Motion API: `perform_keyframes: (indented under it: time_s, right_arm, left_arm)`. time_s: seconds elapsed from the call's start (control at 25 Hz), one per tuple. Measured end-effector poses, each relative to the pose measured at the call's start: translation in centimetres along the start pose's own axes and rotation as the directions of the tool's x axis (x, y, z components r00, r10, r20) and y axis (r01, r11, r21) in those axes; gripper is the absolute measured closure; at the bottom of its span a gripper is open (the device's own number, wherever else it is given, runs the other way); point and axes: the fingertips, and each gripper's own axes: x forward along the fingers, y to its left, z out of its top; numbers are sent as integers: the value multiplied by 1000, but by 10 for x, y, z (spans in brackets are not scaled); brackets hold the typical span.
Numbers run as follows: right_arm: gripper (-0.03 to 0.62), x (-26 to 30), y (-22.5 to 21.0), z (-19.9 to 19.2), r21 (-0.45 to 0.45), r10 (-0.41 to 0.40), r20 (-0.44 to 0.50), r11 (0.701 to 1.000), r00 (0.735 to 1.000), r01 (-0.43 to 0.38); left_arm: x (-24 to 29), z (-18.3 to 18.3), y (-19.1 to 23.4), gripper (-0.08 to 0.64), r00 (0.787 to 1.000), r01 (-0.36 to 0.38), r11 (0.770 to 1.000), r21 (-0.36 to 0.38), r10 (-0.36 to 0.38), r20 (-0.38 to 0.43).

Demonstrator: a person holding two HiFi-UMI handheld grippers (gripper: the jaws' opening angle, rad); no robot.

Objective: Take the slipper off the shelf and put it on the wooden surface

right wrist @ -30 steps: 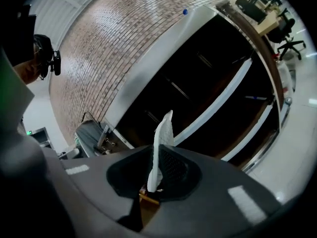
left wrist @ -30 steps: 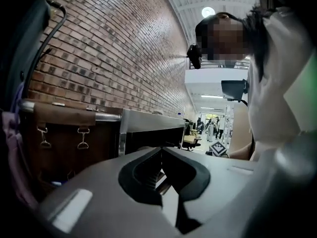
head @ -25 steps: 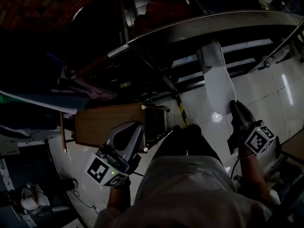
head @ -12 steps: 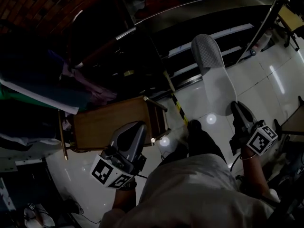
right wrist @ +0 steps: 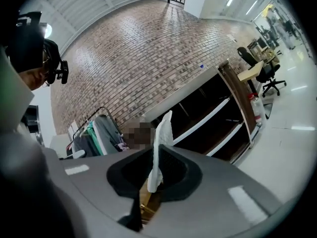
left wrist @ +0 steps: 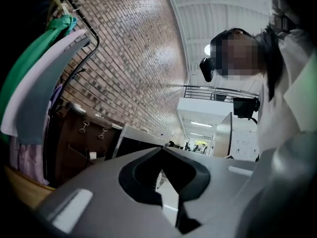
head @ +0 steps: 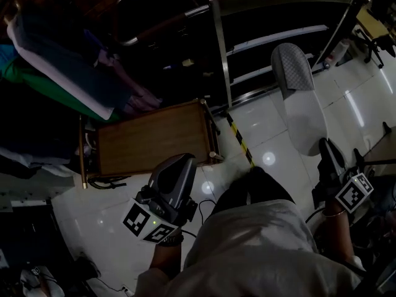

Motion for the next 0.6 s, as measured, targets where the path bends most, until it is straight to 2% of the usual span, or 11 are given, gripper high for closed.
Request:
perform_keyframes:
  time_s: [0.16, 0.28, 0.36, 0.44, 0.52, 0.6]
  right_arm:
    - [561, -14, 18, -11, 11, 73, 3, 997, 997, -73]
    - [561, -25, 20, -25, 45, 110, -22, 993, 994, -109]
    - [561, -33, 19, -30, 69, 129, -38, 990, 991, -126]
    - [561, -44, 18, -35, 60, 151, -66, 987, 986, -147]
    - [561, -62, 15, -46, 57, 170, -86, 985, 982, -165]
    - [561, -78, 2, -60, 84, 176, -102, 982, 979, -168]
  left_arm:
    - [-18, 10, -27, 565, 1000, -4, 999, 32, 3, 25]
    - [-28, 13, -53, 565, 1000, 3, 998, 58, -3, 7]
    - [-29, 12, -66, 565, 1000, -22, 998, 66, 22, 0]
    - [-31, 8, -78, 565, 998, -58, 997, 41, 57, 7]
    - [-39, -3, -90, 565, 995, -94, 995, -24, 95, 9]
    - [-49, -16, -92, 563, 988, -152, 984, -98, 153, 5]
